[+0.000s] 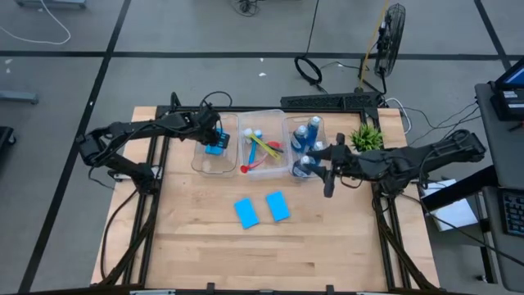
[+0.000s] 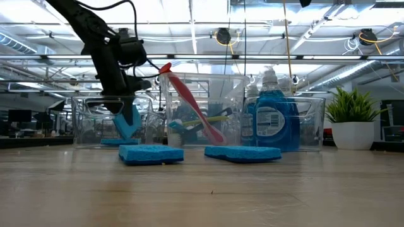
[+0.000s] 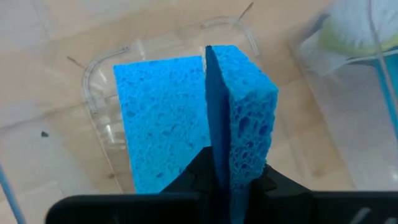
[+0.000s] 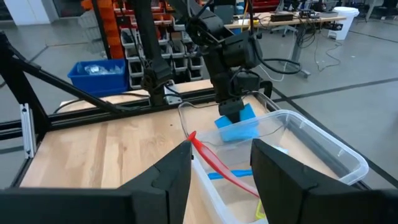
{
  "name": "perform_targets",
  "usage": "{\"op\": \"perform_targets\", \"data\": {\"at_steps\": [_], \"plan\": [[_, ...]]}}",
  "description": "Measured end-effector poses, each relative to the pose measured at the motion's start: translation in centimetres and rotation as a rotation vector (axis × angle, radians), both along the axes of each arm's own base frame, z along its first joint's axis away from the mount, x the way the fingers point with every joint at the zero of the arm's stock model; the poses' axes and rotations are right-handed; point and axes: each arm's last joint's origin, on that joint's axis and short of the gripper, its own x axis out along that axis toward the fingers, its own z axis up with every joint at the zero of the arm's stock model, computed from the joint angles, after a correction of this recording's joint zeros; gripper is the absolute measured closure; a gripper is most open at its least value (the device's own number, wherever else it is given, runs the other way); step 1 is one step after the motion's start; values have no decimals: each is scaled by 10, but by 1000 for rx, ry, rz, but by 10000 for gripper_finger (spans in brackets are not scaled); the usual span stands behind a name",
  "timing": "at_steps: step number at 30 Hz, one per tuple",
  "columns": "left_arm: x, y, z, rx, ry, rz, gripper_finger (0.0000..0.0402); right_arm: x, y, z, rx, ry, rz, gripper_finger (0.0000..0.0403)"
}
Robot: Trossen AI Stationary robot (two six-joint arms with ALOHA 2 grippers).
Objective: Pick & Place Kitchen Sink Supplies
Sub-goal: Put the blue dishwashing sponge into the left transparent bin
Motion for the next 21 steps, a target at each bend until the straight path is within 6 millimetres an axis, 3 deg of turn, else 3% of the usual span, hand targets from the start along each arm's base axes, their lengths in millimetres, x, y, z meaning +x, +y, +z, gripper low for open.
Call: {"op": "perform_targets", "data": {"at_steps": [7, 17, 21], "plan": [[2, 1, 1, 20, -23, -29, 348, -6, -2, -2, 16, -10, -2, 252], [2, 2, 2, 42, -10, -54, 240, -6, -2, -6, 27, -4, -4, 252], [-5, 2, 14, 88, -33, -78, 204, -6, -1, -5, 29, -5, 1, 252]]}}
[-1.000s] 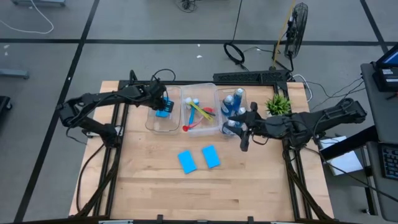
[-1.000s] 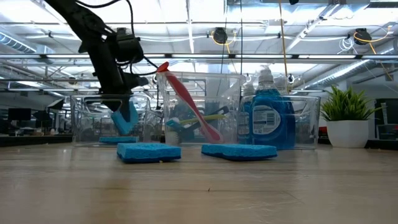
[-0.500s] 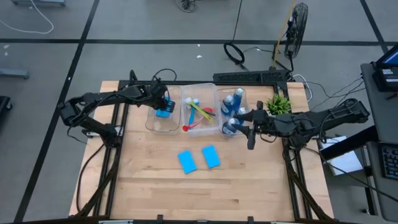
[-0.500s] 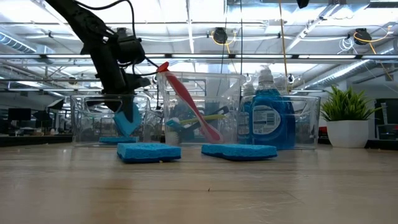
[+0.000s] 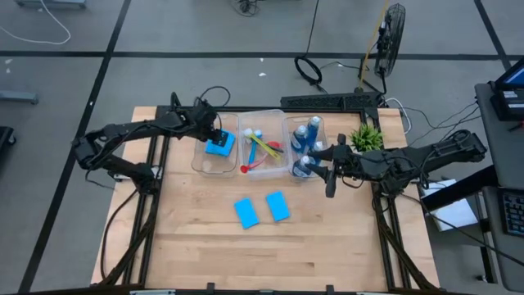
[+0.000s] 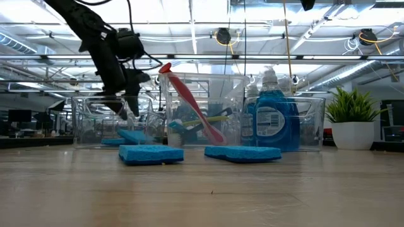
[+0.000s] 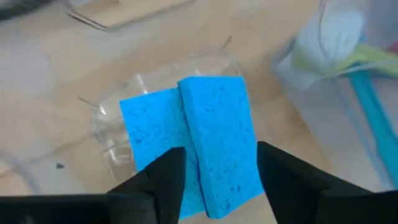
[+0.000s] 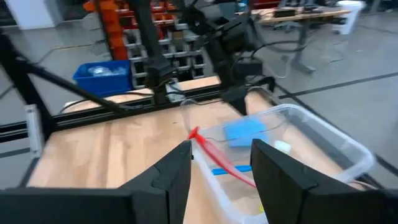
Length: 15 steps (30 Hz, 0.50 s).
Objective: Pick & Place Kitchen Sink Supplies
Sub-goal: Put the blue dishwashing sponge into the left transparent bin
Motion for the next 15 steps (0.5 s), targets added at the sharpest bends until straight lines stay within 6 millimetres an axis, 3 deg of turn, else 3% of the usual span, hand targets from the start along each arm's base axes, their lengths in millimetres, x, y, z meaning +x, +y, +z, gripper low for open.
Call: {"op": "perform_targets", "data": {"at_steps": [7, 15], "plan": [[-18, -16, 44, 25, -212, -13, 182, 1, 2, 2, 47, -24, 44, 252], [-31, -71, 89, 43, -451, -227, 202, 3, 5, 2, 75, -26, 139, 252]]}}
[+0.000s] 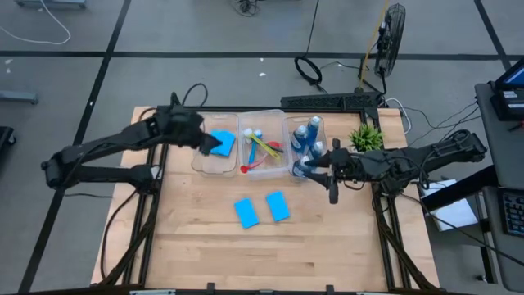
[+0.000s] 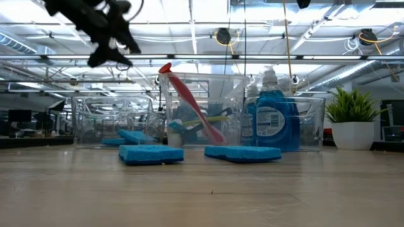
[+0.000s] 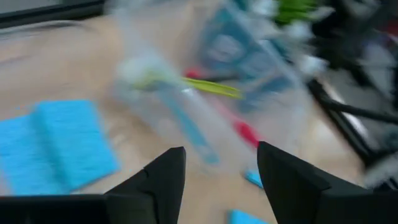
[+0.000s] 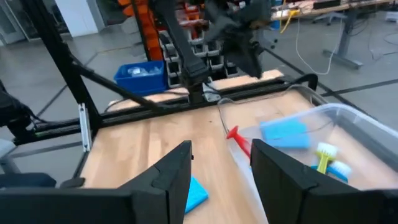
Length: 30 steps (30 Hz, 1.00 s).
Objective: Pick & Place Kitchen Sink Supplies
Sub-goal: Put the blue dishwashing sponge into the left transparent bin
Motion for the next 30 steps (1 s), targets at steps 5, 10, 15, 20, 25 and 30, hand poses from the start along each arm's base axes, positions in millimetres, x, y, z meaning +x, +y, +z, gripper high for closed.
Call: {"op": "perform_targets", "data": {"at_steps": [5, 10, 15, 20, 25, 30], "plan": [[-4, -38, 16, 107, -76, -174, 214, 2, 1, 0, 4, -7, 9, 252], [-6, -66, 21, 206, -102, -306, 212, 9, 11, -7, 4, 26, 37, 252], [-7, -82, 22, 233, -107, -341, 208, 18, 26, -20, 67, 80, 62, 252], [-6, -93, 25, 264, -135, -363, 213, 27, 40, -33, 128, 134, 73, 252], [-6, -101, 28, 287, -164, -397, 207, 32, 47, -37, 159, 164, 74, 258], [-6, -106, 27, 288, -162, -430, 205, 38, 52, -24, 151, 196, 80, 275]]}}
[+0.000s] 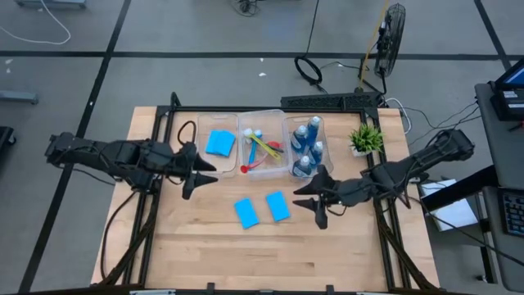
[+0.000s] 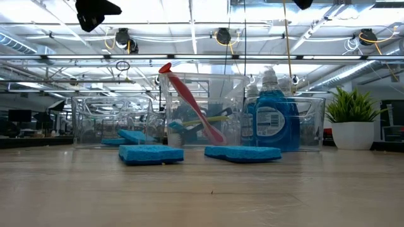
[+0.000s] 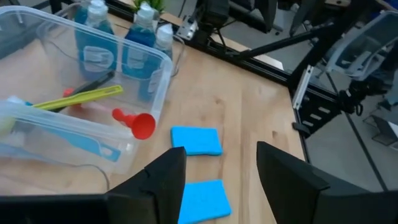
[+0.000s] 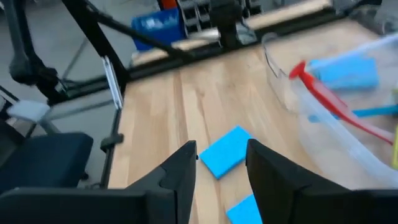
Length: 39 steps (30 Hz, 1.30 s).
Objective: Pick & Place Kitchen Sink Supplies
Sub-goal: Put the blue dishwashing sponge into the left transparent bin
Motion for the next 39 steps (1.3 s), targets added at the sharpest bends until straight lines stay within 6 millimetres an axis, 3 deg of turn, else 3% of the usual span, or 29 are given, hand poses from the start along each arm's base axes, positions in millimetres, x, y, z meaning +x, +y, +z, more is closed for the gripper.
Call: {"op": "perform_targets", "data": {"at_steps": [7, 13, 19, 26, 39], "plan": [[-1, -6, 0, 0, 1, -33, 214, 21, 11, 0, 60, 209, 10, 282], [-1, -8, 0, -1, 3, -46, 215, 40, 18, -25, 148, 435, -74, 282], [-1, -8, 0, -8, 5, -42, 215, 52, 9, -48, 321, 581, -223, 282], [-2, -8, -1, -8, 11, -42, 215, 65, -4, -62, 387, 617, -347, 282], [-3, -8, -4, -5, 43, -42, 215, 90, -2, -91, 419, 611, -386, 282]]}}
